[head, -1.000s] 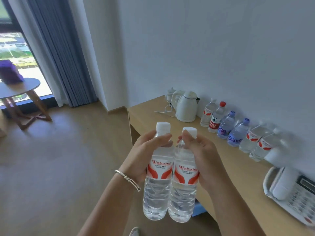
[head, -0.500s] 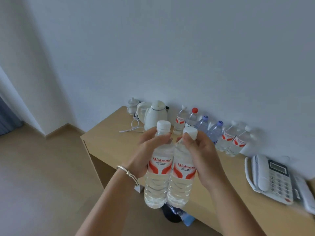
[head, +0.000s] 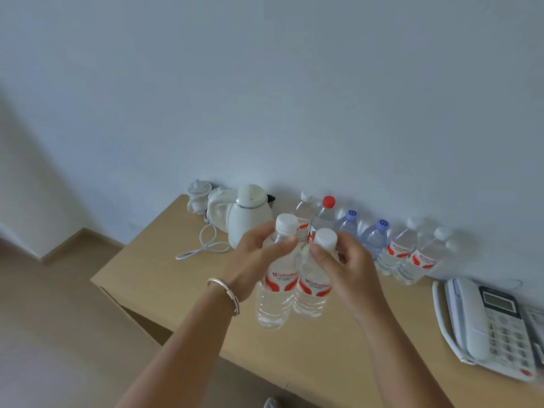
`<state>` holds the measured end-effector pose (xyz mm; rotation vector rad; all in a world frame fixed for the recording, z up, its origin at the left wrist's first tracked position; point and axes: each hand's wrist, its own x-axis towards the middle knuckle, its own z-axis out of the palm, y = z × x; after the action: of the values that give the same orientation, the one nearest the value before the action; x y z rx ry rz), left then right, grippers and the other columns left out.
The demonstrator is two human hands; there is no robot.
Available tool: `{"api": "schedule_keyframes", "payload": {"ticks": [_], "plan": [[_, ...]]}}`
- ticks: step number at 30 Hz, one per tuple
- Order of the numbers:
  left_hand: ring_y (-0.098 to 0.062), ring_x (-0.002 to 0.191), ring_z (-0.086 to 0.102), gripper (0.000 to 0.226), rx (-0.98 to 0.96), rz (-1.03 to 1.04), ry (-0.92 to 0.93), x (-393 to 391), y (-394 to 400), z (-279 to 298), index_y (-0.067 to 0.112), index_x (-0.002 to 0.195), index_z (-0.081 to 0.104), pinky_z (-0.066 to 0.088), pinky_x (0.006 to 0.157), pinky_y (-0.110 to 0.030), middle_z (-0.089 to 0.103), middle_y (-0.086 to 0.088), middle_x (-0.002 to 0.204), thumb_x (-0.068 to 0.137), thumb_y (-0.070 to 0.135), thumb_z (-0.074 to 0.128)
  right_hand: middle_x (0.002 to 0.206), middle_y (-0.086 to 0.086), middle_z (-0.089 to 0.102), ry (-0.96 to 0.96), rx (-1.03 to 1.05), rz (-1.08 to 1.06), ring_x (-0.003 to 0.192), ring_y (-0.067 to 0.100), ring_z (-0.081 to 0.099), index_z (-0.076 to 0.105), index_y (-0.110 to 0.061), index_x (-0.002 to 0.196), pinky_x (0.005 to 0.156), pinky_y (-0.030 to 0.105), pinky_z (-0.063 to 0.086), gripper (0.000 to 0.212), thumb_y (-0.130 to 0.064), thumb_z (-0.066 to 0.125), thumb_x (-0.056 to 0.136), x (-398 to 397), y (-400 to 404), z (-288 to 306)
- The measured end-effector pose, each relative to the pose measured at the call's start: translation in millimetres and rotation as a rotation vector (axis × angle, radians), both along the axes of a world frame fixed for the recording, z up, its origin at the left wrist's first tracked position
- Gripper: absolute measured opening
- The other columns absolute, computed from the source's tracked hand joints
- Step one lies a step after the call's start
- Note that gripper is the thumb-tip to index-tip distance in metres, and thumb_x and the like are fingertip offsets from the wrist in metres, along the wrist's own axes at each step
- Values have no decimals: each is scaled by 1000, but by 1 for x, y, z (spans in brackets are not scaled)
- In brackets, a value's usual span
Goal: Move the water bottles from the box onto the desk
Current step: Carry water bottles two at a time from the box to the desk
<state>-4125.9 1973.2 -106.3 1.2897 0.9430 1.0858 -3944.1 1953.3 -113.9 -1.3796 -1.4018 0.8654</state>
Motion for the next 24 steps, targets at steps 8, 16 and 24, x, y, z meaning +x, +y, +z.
{"api": "schedule_keyframes", "payload": {"ticks": [8,16,24], "plan": [[-13,91,70,15,-32,12,139,20,89,-32,27,98,75,54,82,-30,75,3,91,84,23,75,107,-14,62,-58,-39,-55,104,3,59,63,-40,101,82,21,43,20,-35,74,85,23,86,-45],[-1,95,68,35,-46,-36,311,33,158,-73,41,100,71,52,94,-29,74,21,94,83,10,77,101,-21,62,-56,-70,-182,102,7,58,66,-35,104,81,20,41,21,-37,74,85,30,137,-80],[-9,119,49,35,-37,-88,506,26,199,-114,33,111,69,46,103,-35,53,6,117,81,18,80,95,-18,63,-88,-111,-225,97,10,58,68,-30,95,79,26,43,14,-33,76,84,27,161,-109]]}}
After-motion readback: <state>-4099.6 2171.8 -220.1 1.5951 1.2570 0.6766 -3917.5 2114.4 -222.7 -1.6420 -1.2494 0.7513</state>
